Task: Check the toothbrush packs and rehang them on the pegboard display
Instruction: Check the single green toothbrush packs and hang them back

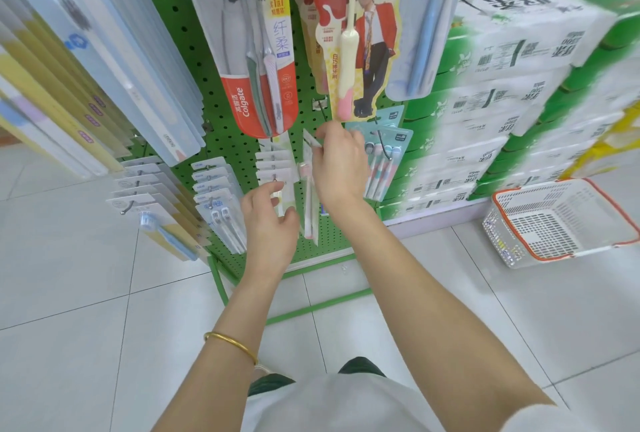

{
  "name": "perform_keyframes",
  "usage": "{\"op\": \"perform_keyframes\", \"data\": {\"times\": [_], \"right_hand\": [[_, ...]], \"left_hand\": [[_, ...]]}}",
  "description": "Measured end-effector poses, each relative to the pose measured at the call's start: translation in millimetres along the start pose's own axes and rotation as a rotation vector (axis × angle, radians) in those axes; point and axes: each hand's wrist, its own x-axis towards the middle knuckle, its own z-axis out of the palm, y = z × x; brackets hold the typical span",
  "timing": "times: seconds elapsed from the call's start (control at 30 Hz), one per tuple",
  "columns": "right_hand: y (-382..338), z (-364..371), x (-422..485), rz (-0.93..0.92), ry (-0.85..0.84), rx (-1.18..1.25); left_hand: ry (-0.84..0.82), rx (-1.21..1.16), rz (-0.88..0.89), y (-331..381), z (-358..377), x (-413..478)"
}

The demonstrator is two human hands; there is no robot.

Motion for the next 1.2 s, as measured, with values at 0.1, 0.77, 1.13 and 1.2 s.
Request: {"op": "perform_keyframes", "data": {"times": [0.1,0.77,1.13,1.2], "right_hand": [[10.8,-14.8,-10.7,0.022,-0.018,0.128],[43.4,-53.7,-51.7,0.154,-0.311,0.679],[59.7,-47.7,-53.6,0.440,-0.114,0.987],[66.3,-51.3,-47.8,0.462,-0.062,0.996]], "left_hand": [[0.008,-0.065,-0.020,1.2,0.8,-2.9],[-0.141,-0.384,-0.062,25.9,23.0,-15.3],[-0.441,-0.188,-0.049,20.8,27.7,-23.5],[-0.528,-0.176,-0.070,14.9,28.1,-28.7]]}}
